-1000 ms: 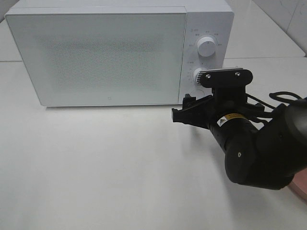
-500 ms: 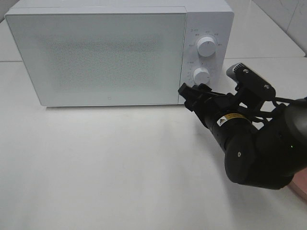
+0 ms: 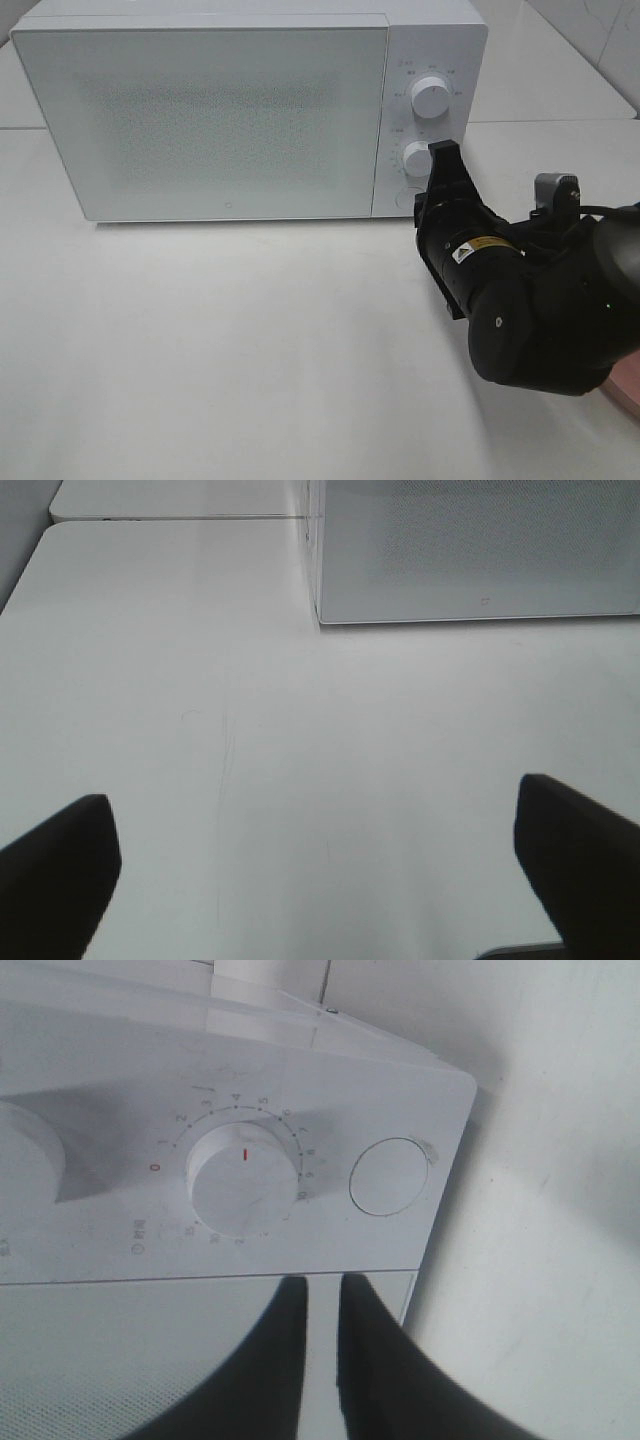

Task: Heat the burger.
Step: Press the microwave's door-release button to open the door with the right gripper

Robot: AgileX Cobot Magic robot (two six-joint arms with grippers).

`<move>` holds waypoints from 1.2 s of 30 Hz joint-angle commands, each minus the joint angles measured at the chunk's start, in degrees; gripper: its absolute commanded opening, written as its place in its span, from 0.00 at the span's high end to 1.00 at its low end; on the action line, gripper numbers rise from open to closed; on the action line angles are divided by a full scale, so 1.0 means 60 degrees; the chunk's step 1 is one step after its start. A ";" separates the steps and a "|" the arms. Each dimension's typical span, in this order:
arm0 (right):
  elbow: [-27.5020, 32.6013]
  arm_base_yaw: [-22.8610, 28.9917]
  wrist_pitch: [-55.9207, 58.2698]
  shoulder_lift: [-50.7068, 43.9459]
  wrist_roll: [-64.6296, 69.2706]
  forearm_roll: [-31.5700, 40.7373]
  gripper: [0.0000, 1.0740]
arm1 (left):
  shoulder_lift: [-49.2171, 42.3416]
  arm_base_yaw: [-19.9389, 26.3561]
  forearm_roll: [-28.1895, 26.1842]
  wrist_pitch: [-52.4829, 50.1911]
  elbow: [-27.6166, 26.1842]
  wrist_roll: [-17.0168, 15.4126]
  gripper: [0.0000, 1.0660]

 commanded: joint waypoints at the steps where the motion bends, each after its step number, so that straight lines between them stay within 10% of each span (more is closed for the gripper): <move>1: -0.0048 0.0067 0.0229 -0.0010 0.0974 0.0010 1.00 | -0.0229 0.0029 0.0029 -0.0134 0.0019 0.0019 0.05; 36: -0.1767 -0.1451 0.1480 0.1528 0.1700 -0.1165 1.00 | -0.0229 0.0029 0.0038 -0.0134 0.0019 0.0010 0.05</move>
